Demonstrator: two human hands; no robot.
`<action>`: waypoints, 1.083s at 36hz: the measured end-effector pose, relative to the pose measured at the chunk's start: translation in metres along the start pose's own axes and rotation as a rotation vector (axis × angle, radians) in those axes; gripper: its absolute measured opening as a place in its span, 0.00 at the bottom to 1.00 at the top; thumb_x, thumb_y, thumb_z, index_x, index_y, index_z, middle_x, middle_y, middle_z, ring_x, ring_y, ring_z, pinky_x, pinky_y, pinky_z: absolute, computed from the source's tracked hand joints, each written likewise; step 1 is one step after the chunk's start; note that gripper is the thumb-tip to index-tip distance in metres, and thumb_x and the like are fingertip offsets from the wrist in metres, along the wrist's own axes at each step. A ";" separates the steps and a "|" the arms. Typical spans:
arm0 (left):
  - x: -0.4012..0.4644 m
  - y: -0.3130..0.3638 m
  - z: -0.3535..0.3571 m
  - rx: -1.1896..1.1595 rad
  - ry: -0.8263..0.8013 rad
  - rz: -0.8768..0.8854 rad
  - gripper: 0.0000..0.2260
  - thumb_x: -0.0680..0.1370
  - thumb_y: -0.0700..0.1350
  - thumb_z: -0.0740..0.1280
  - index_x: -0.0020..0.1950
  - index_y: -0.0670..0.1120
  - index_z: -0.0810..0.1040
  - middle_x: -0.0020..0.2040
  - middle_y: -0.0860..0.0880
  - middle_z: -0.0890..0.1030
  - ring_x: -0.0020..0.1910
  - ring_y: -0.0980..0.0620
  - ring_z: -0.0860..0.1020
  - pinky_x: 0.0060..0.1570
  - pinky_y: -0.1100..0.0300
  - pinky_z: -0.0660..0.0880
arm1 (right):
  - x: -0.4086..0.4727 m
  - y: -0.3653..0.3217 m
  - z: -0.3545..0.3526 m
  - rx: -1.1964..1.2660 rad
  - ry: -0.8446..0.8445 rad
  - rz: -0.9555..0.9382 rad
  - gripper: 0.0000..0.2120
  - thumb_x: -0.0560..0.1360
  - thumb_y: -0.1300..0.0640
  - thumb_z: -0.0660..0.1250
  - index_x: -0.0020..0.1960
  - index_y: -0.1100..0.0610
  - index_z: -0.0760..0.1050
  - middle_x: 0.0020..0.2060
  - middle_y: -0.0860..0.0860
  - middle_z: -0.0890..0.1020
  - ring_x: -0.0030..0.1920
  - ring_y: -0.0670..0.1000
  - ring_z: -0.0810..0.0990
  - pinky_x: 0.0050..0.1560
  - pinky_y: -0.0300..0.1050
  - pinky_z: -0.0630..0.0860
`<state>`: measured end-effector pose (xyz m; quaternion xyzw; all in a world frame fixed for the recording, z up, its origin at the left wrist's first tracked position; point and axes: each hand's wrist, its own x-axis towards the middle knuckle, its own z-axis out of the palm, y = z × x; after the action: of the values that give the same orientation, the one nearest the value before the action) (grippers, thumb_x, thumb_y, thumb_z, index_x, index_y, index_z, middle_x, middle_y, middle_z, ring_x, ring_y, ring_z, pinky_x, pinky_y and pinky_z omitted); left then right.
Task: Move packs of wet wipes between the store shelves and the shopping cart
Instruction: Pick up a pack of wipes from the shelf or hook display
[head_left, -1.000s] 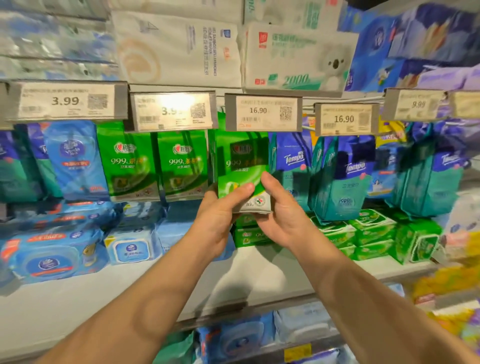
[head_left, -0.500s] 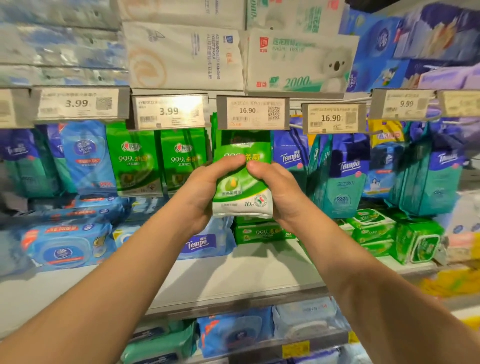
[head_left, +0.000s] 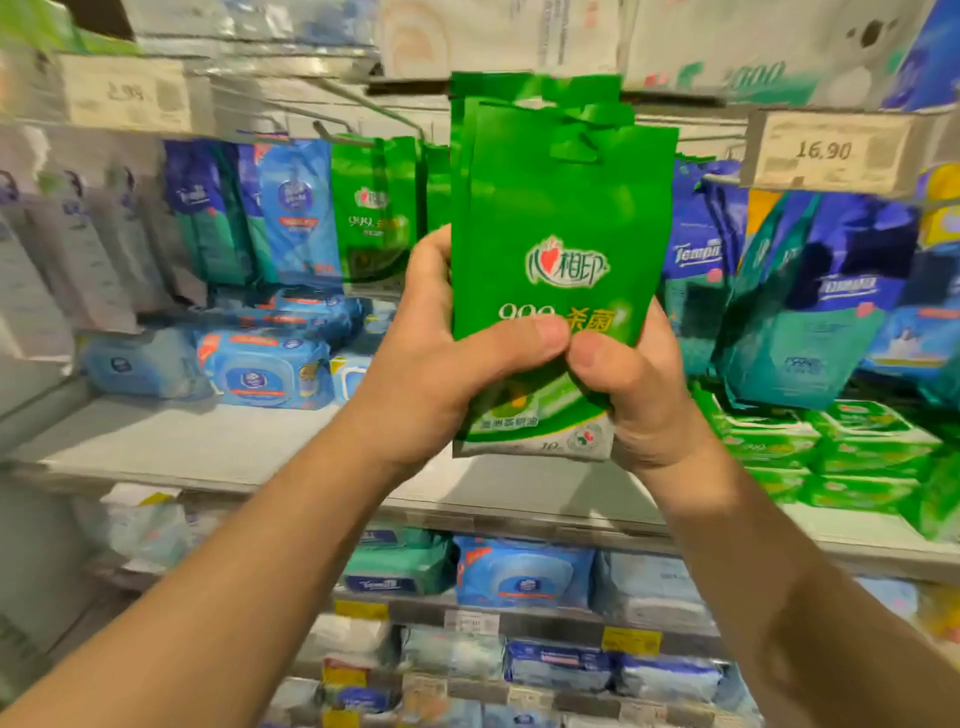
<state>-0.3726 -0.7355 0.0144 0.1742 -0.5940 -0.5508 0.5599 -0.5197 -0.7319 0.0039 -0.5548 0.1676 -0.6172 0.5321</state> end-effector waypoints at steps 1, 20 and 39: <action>-0.006 0.003 -0.006 0.011 0.020 0.000 0.42 0.61 0.45 0.75 0.73 0.43 0.64 0.57 0.48 0.83 0.54 0.52 0.82 0.52 0.57 0.80 | 0.001 0.005 0.008 0.011 -0.018 0.012 0.44 0.67 0.58 0.76 0.74 0.73 0.58 0.68 0.78 0.66 0.68 0.81 0.65 0.66 0.83 0.61; -0.185 0.087 -0.268 -0.141 0.731 -0.227 0.39 0.63 0.50 0.78 0.72 0.39 0.73 0.64 0.35 0.80 0.62 0.36 0.81 0.61 0.42 0.79 | 0.030 0.194 0.280 0.185 -0.271 0.668 0.25 0.71 0.51 0.73 0.65 0.61 0.77 0.58 0.62 0.84 0.55 0.60 0.85 0.57 0.55 0.82; -0.461 0.176 -0.478 -0.106 1.311 -0.317 0.31 0.70 0.49 0.79 0.70 0.44 0.75 0.58 0.41 0.85 0.56 0.38 0.84 0.59 0.41 0.80 | -0.032 0.407 0.586 0.139 -0.707 1.161 0.24 0.71 0.44 0.66 0.62 0.57 0.80 0.57 0.59 0.85 0.54 0.57 0.86 0.56 0.53 0.83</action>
<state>0.2536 -0.5164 -0.1659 0.5296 -0.0710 -0.4351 0.7247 0.1716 -0.6336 -0.1451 -0.5077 0.2141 -0.0231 0.8342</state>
